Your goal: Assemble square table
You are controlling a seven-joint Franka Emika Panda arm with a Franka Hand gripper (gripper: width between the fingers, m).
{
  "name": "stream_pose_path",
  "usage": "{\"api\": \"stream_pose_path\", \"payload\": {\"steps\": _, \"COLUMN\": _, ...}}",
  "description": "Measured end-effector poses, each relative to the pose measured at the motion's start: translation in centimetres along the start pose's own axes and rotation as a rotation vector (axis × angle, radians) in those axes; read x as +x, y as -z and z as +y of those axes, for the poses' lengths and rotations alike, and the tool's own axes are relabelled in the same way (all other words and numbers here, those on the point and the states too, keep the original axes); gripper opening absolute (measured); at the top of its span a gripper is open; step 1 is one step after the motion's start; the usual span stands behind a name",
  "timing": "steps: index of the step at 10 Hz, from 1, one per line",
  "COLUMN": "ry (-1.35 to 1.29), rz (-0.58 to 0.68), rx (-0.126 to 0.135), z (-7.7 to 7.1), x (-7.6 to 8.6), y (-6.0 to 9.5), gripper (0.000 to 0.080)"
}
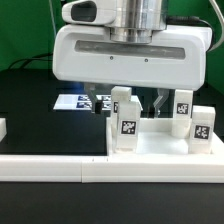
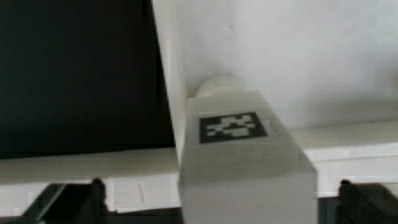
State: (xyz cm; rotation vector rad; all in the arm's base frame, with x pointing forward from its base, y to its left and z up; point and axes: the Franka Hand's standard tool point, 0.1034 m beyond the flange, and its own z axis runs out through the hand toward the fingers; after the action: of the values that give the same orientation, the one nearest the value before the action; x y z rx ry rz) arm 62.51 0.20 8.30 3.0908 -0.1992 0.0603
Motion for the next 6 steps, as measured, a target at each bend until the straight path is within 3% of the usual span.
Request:
{"api": "stream_pose_path", "payload": {"steps": 1, "ry": -0.046, "rz": 0.0, "rx": 0.002, "z": -0.03, "x": -0.01, "y": -0.02, "gripper": 0.0382}}
{"api": "stream_pose_path", "payload": {"steps": 2, "ry": -0.145, "rz": -0.001, "rx": 0.002, "z": -0.04, "x": -0.02, "y": -0.05, "gripper": 0.0382}}
{"api": "stream_pose_path", "payload": {"steps": 3, "ry": -0.215, "rz": -0.001, "rx": 0.002, "z": -0.06, "x": -0.03, "y": -0.06, "gripper": 0.0291}}
{"api": "stream_pose_path", "payload": {"steps": 6, "ry": -0.422, "rz": -0.002, "rx": 0.001, "z": -0.05, "x": -0.05, "y": -0.1, "gripper": 0.0291}}
